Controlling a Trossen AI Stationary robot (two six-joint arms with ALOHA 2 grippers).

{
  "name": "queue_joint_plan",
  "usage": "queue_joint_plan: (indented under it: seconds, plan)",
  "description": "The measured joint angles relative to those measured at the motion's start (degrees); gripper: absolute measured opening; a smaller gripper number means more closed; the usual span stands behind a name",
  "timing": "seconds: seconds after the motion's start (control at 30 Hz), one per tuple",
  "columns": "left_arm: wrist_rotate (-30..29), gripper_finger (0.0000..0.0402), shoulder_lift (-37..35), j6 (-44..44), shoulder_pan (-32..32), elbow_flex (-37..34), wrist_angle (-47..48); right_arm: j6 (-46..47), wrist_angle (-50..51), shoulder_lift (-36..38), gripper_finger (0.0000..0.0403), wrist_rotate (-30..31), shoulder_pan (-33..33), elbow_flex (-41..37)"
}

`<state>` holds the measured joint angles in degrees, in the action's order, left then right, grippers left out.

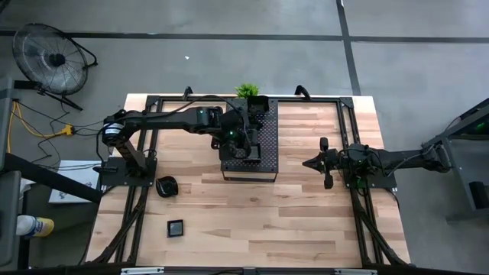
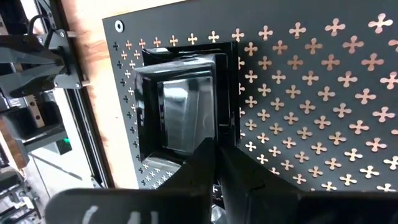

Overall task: Pick & Place Mini shaped plates
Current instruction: Stack the square plate on top of the square plate on the shelf

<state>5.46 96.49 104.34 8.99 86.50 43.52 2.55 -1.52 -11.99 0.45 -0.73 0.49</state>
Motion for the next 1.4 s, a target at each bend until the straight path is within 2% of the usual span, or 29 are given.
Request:
queue_joint_plan:
  seconds: [0.27, 0.4, 0.9, 1.27, 1.4]
  plan:
    - [-0.05, 0.0077, 0.00, -2.80, 0.00, 0.00, -0.04, 0.00, 0.00, 0.00, 0.0005, -0.02, -0.02, 0.00]
    - [-0.05, 0.0097, 0.00, -2.76, 0.00, 0.00, -0.06, 0.00, 0.00, 0.00, 0.0005, -0.01, -0.01, 0.00]
    - [0.91, 0.0101, -0.02, -4.97, 0.00, 0.00, -0.13, 0.01, 0.01, 0.00, 0.0005, -0.02, -0.01, 0.00]
    - [-2.16, 0.0101, -0.09, -4.54, -0.18, 0.00, 0.21, 0.02, 0.01, 0.00, 0.0005, -0.02, -0.02, 0.00]
    - [-6.16, 0.0101, -0.25, -4.57, -0.98, 0.00, 1.17, 0.01, 0.00, 0.00, 0.0005, -0.02, -0.02, 0.00]
